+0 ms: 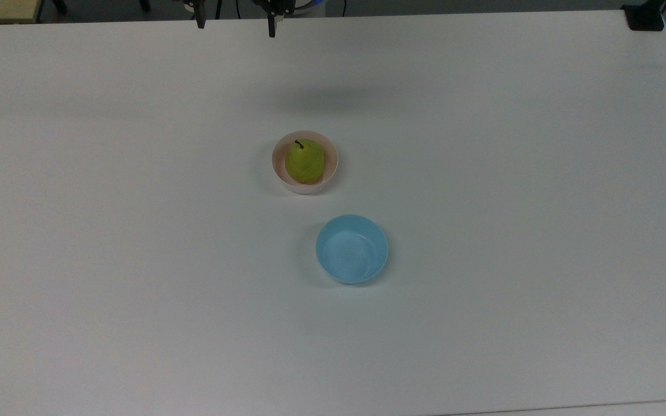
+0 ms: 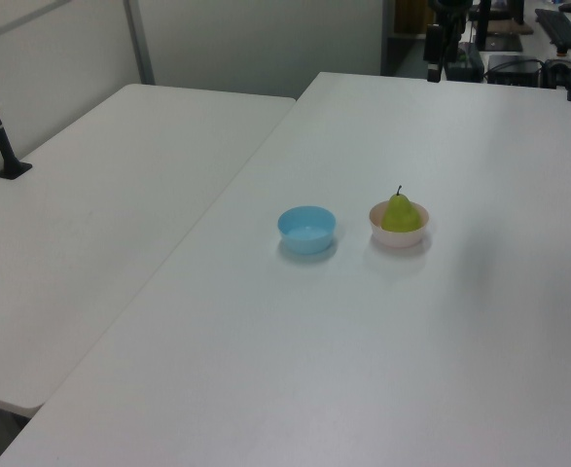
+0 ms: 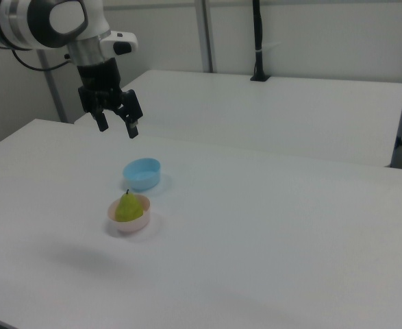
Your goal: Pick up a pear from the bowl
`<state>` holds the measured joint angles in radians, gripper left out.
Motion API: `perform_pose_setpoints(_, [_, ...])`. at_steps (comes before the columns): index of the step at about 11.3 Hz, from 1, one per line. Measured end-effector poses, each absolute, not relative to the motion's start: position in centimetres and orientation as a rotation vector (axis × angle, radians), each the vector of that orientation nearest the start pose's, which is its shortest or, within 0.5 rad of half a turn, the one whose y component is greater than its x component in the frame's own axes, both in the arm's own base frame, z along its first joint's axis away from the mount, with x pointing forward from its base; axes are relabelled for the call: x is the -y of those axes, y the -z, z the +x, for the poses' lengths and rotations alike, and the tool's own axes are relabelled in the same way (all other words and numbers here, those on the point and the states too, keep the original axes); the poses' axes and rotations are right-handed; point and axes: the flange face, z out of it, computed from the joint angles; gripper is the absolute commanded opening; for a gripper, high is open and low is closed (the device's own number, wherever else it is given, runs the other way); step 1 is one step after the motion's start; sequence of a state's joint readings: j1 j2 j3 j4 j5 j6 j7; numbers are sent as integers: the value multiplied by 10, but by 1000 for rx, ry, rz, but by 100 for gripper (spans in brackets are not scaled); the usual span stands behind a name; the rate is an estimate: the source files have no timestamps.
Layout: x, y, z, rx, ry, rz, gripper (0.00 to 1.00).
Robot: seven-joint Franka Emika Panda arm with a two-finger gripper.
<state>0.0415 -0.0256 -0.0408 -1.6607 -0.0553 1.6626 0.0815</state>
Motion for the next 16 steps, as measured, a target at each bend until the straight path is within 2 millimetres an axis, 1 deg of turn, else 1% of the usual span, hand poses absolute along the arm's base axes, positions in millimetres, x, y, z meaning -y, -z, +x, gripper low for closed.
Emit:
perform_pose_setpoints(5, [-3,-598,554,-96,29,-3194,100])
perform_pose_setpoints(7, [-7,-588,556,-65,-4,-3196,100])
perform_pose_setpoints(9, [-12,-575,559,37,-43,-3189,100])
perform_pose_setpoints(11, [-17,-557,562,144,-70,-3180,100])
perform_pose_setpoints(12, [-24,-545,565,179,-83,-3177,100])
perform_pose_setpoints(16, [-50,-489,583,269,-112,-3172,100])
